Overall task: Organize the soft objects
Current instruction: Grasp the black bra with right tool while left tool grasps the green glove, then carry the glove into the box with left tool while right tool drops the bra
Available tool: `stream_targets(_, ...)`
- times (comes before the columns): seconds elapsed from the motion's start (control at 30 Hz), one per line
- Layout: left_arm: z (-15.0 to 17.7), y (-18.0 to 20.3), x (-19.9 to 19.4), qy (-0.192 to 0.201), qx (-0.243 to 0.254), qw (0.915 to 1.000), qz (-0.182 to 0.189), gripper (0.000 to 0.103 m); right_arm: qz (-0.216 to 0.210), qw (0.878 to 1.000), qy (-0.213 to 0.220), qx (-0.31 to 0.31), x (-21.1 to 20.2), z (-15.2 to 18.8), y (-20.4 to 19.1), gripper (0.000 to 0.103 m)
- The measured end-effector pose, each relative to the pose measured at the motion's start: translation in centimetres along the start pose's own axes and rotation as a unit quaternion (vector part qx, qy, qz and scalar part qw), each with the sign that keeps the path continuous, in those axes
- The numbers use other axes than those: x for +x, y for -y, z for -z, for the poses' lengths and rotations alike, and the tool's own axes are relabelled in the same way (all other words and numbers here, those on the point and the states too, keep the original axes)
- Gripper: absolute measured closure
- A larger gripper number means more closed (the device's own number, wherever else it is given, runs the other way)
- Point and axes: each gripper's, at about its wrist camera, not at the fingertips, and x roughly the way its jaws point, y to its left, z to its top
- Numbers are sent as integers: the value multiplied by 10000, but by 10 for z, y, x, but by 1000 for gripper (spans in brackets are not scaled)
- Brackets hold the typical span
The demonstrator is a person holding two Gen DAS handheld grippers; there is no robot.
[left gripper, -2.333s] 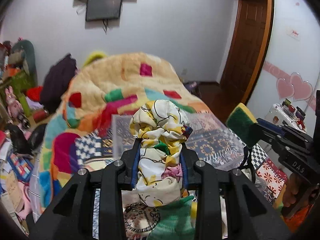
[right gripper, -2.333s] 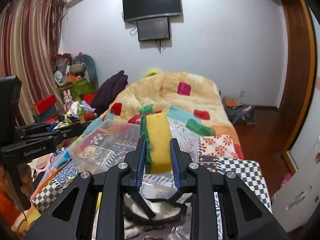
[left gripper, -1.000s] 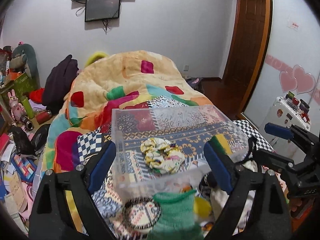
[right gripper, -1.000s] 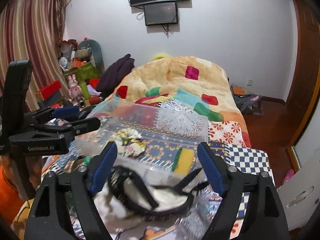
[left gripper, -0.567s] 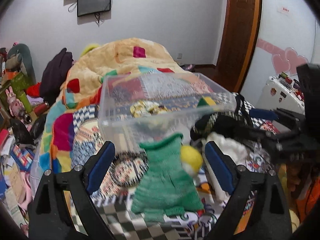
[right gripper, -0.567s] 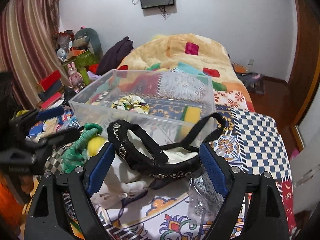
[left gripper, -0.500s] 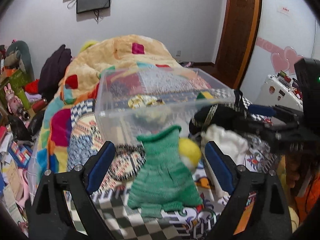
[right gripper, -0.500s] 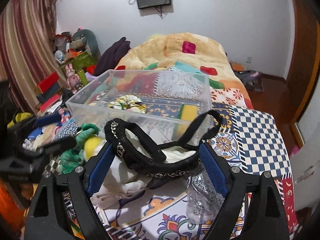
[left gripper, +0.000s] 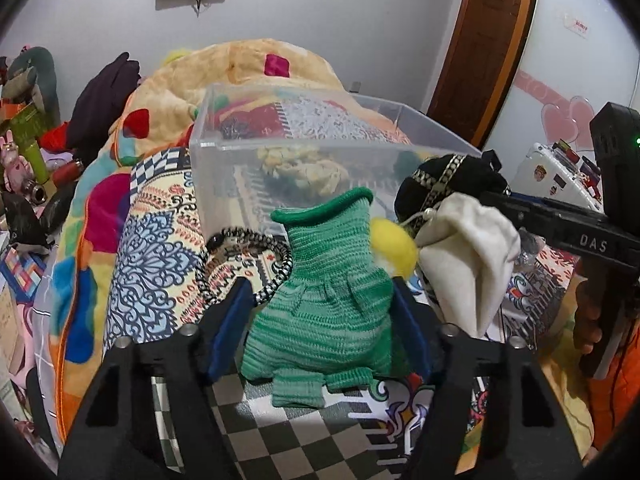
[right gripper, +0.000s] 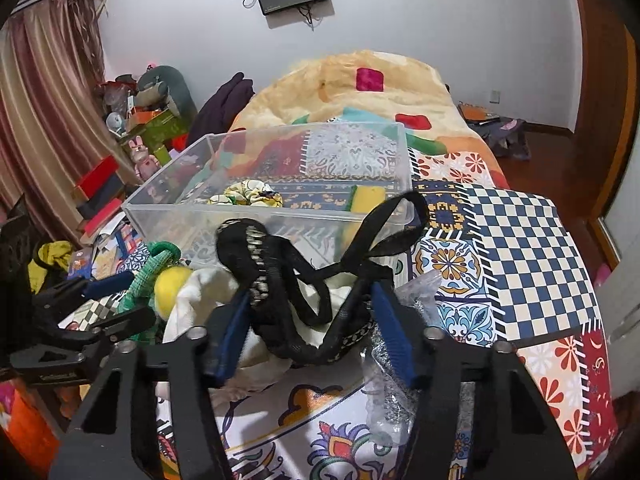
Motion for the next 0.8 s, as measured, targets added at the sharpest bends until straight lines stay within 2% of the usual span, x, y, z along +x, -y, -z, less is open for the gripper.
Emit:
stream_targets(0.1,3,-1,-2,22,-9,10000,41,46,23,10000,25,-7,-2,2,-1,72)
stream_targets(0.17,3,0,-3,23,29,10000,62,56,2,10000,41,14,-3,2,0,83)
stream_targets(0.27,6,3,-6,59,112,9999,21,65,-34,10000,87,33,-6,2,0,88)
stream_targets(0.47,7,0,-12,126,92,9999,-64,89,-85,9996,274,20,-17,1,-4,90)
stream_targets(0.63,4,1,-23,305,146,9992,-206,92,-97,9988,480,-68,-29,-3,-10,91)
stream_targets(0.8,-5,-1,-39,502,45,9987,-77,92,-115,9974,703,-131,-42,-9,-15,91)
